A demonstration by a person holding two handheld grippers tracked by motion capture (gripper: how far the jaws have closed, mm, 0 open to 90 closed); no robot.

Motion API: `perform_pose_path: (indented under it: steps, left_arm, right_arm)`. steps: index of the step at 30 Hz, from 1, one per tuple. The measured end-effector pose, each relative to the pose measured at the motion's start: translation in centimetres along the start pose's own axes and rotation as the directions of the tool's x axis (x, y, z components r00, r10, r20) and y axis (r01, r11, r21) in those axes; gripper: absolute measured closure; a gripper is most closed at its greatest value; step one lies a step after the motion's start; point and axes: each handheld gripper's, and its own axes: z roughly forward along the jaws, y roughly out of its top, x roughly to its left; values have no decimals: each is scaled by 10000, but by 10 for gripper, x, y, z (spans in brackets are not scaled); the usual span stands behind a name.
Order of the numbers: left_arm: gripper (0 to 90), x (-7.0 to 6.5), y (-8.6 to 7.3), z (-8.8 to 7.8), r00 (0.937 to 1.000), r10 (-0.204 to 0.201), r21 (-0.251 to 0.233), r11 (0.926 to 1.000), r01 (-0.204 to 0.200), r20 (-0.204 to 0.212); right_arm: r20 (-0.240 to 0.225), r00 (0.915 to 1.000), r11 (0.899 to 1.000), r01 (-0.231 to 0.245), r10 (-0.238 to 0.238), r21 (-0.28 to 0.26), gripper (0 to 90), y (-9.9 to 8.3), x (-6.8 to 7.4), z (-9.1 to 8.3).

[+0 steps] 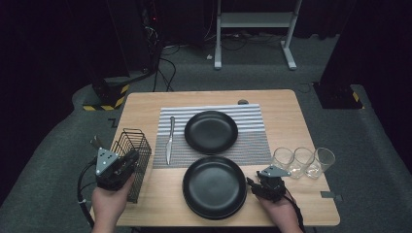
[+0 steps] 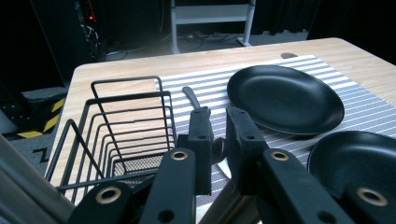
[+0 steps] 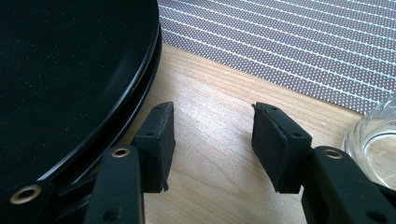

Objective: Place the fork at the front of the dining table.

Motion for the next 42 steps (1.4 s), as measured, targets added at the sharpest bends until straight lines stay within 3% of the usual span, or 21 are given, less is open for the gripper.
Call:
perform_pose_path:
  steps: [13,21,22,29,32,39,42]
  left_arm:
    - [822,3,9,0,9991,164,171,9997,-157,-382]
    - [810,8,9,-1,9961,181,-187,9996,-198,-864]
    - [802,9,8,-2,9941,269,-233,9993,-295,-1051]
    - [820,11,7,-1,9909,516,42,9987,-515,-1245]
    - [842,10,8,-2,9860,641,-30,9979,-653,-1542]
    - [859,14,13,-5,9853,425,-343,9982,-489,-1655]
    - [862,17,17,-6,9899,114,-463,9988,-181,-1414]
  right_arm:
    - [-4,10000,10000,-10,10,-13,490,0,0,0]
    - [-2,10000,10000,14,-14,-19,490,0,0,0]
    - [-2,10000,10000,19,-19,-26,490,0,0,0]
    - [-4,10000,10000,-9,9,-4,490,0,0,0]
    - [8,10000,10000,-9,9,-5,490,0,0,0]
    - [17,10000,10000,-3,3,6,490,0,0,0]
    - [15,10000,10000,-2,2,9,490,0,0,0]
